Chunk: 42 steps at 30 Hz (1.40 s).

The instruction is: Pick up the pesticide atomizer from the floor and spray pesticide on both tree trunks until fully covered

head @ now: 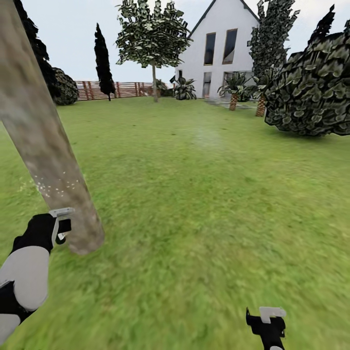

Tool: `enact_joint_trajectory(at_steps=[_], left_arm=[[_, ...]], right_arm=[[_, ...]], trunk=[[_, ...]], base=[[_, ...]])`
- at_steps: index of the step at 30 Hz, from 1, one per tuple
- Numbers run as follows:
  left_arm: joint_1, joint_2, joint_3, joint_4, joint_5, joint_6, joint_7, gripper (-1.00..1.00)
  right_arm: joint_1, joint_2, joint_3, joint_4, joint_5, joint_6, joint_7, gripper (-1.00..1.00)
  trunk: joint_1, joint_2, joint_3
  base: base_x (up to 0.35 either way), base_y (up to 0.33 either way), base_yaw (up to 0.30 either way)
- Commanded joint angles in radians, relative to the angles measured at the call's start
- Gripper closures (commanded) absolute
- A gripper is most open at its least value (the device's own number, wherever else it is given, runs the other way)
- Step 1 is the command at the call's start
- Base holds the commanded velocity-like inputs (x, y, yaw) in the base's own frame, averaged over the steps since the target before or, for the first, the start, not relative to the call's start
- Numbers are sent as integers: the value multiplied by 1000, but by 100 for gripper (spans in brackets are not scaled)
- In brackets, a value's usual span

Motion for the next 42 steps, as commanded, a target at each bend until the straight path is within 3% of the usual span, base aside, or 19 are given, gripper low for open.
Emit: enact_joint_trajectory(at_steps=[1,8,16,23,37,40,42], left_arm=[[4,0,4,-1,-7,3,-5,100],[83,2,5,-2,-6,0,-5,100],[86,1,9,-3,-4,-5,-2,100],[86,1,9,-46,1,-6,40,100],[86,-13,17,-37,12,-4,33,100],[86,-19,18,-36,51,-5,33,100],[86,-21,17,-36,57,-7,33,100]], right_arm=[[-1,0,-7,1,11,-3,-3,-100],[-1,0,-8,1,10,-3,-3,-100],[-1,0,-7,1,10,-3,-3,-100],[-1,2,-7,1,12,-3,-3,-100],[-1,2,-7,1,12,-3,-3,-100],[-1,2,-7,1,11,-3,-3,-100],[-1,2,-7,1,12,-3,-3,-100]], trunk=[[0,0,-1],[0,0,-1],[0,0,-1],[0,0,-1],[0,0,-1],[0,0,-1],[0,0,-1]], base=[[184,-227,277],[153,-243,252],[141,-262,62],[256,-226,265],[213,-129,277],[3,-1,277],[18,0,222]])
